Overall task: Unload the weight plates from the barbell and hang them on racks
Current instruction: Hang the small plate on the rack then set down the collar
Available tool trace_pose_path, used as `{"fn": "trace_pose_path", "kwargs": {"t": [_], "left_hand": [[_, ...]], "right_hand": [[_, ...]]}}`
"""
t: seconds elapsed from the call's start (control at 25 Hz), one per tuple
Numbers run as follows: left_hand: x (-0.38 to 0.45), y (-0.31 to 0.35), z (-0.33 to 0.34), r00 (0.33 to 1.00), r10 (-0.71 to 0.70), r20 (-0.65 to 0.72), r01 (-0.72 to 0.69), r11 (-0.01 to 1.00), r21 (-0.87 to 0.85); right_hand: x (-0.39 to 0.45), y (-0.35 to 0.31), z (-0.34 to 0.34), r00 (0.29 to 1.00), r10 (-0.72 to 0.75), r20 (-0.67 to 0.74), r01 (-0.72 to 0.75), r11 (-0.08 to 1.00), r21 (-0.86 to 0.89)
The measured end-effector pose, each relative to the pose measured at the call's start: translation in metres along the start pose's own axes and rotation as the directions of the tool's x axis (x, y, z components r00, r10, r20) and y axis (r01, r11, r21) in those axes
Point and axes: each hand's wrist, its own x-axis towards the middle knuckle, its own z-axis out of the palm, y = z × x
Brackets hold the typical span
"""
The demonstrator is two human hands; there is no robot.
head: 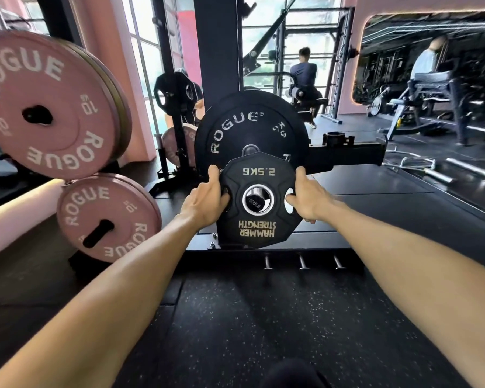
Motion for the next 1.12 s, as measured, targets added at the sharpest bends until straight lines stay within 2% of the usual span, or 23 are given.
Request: {"fn": "trace_pose_path", "kwargs": {"t": [0.24, 0.48, 0.72, 0.96, 1.12], "left_hand": [[0.01, -0.02, 0.02, 1.0, -0.006, 0.023, 0.007, 1.0, -0.027], [0.006, -0.026, 0.038, 0.991, 0.08, -0.105, -0.082, 0.996, -0.018], [0.033, -0.031, 0.051, 0.993, 0.036, -0.109, -0.019, 0.989, 0.149], [0.084, -0.043, 0.066, 0.998, 0.035, -0.044, -0.027, 0.984, 0.176], [0.125, -0.051, 0.078, 1.0, 0.026, -0.017, -0.022, 0.982, 0.187]], "right_hand": [[0.013, 0.002, 0.023, 0.999, 0.021, 0.024, -0.02, 0.999, -0.028], [0.014, 0.014, 0.042, 0.988, -0.056, -0.143, 0.057, 0.998, 0.001], [0.04, 0.015, 0.052, 0.981, -0.067, -0.181, 0.068, 0.998, -0.003], [0.091, 0.018, 0.058, 0.988, 0.062, -0.144, -0.085, 0.984, -0.158], [0.134, 0.023, 0.064, 0.982, 0.101, -0.157, -0.137, 0.96, -0.243]]}}
